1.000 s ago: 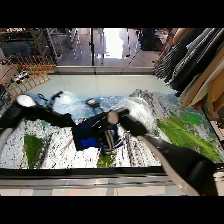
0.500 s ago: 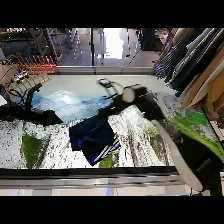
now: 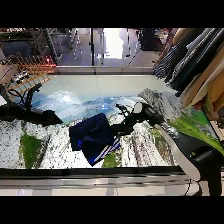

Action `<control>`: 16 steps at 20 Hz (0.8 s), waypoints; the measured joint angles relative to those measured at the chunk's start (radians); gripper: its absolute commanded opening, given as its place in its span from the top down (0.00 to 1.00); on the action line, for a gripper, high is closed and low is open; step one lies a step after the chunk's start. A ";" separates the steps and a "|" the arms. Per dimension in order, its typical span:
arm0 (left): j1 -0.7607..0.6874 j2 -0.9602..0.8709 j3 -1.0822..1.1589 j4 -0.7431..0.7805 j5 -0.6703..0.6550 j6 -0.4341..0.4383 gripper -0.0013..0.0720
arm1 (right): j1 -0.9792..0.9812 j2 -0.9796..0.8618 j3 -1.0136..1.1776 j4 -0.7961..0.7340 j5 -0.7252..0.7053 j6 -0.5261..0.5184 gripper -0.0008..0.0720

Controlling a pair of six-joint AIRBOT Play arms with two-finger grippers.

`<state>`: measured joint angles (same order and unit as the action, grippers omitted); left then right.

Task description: Fold the clothes and pants, and hang the long-sleeved shirts on hangers.

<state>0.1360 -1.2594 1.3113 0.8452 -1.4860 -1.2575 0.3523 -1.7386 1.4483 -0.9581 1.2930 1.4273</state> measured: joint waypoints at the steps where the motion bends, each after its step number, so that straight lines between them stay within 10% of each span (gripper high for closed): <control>1: 0.000 0.000 0.000 0.000 0.000 0.000 0.96 | 0.010 -0.011 -0.009 0.022 -0.018 -0.015 0.21; 2: 0.000 0.000 0.000 0.000 0.000 0.000 0.96 | 0.019 -0.020 -0.015 0.040 -0.035 -0.025 0.22; 4: 0.000 0.000 0.000 0.000 0.000 0.000 0.96 | 0.040 -0.033 -0.021 0.061 -0.078 -0.040 0.83; 5: 0.000 0.000 0.000 0.000 0.000 0.000 0.96 | 0.050 -0.036 -0.018 0.068 -0.100 -0.042 0.97; 11: 0.000 0.000 0.000 0.000 0.000 0.001 0.96 | 0.149 -0.044 0.150 0.092 -0.305 -0.069 0.98; 12: 0.000 0.000 0.000 0.000 0.000 0.001 0.96 | 0.173 -0.045 0.194 0.095 -0.364 -0.093 0.87; 14: 0.000 0.000 0.000 0.000 0.000 0.001 0.96 | 0.220 -0.053 0.282 0.097 -0.518 -0.146 0.14; 16: 0.000 0.000 -0.003 0.000 0.000 0.001 0.96 | 0.241 -0.073 0.337 0.092 -0.626 -0.175 0.06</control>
<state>0.1360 -1.2594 1.3083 0.8452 -1.4860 -1.2568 0.5934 -1.8114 1.7855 -0.8658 0.6670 1.2526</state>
